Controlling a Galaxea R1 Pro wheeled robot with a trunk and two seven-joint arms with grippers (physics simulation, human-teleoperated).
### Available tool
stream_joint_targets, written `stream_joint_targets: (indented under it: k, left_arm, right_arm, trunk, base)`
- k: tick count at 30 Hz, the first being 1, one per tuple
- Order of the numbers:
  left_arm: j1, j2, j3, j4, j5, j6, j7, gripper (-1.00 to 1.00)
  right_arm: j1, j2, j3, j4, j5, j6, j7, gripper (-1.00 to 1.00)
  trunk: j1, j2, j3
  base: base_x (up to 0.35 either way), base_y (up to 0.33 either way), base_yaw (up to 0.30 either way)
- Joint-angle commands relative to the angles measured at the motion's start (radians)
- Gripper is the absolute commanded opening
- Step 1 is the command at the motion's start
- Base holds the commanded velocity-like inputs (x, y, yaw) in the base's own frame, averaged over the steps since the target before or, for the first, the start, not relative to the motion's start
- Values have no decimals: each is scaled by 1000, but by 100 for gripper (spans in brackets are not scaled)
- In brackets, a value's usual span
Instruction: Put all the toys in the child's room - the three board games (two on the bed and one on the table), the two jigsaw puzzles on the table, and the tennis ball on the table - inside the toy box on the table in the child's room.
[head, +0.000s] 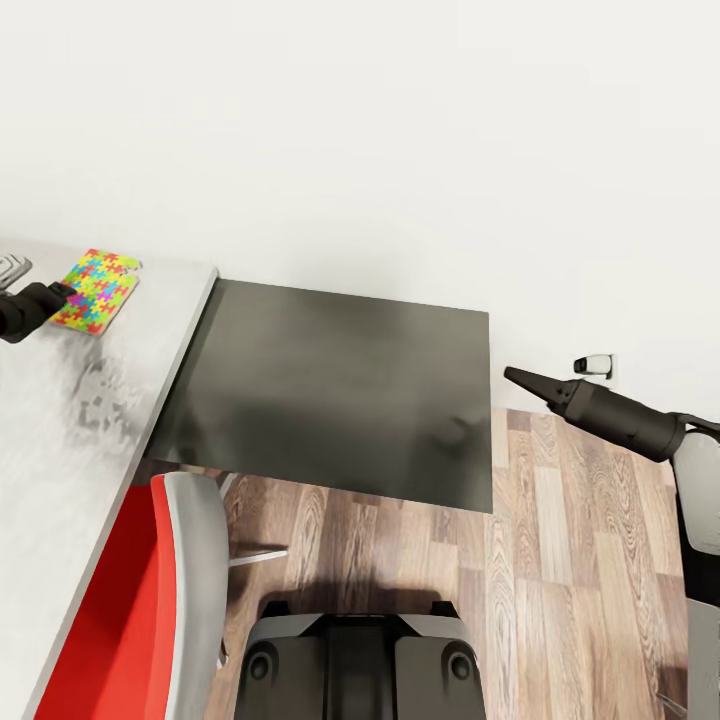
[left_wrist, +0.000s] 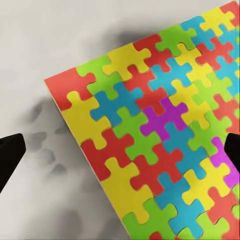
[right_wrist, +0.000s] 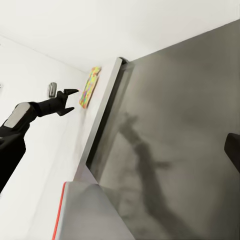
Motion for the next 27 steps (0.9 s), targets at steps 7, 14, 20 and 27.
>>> stream_joint_targets:
  k: [7,14,20,27]
  left_arm:
    - [13,-4,4,-100,10,59,9,100]
    - [15,-6,5,-149,11,137,23,100]
    - [10,-12,25,-158,29,160,32,100]
    - [3,-45,33,-157,44,166,38,100]
  right_arm:
    - [-4,7,0,0,5,4,4,100]
    - [-8,20,11,0,5,4,-33,100]
    - [-12,33,27,0,5,4,-72,100]
    - [-32,39,32,0,4,4,-84,100]
  trunk:
    - [1,-2,-1]
    - [1,-2,-1]
    - [1,-2,-1]
    - [1,-2,-1]
  base:
    - [0,0,74]
    - [0,0,230]
    - [0,0,273]
    - [0,0,245]
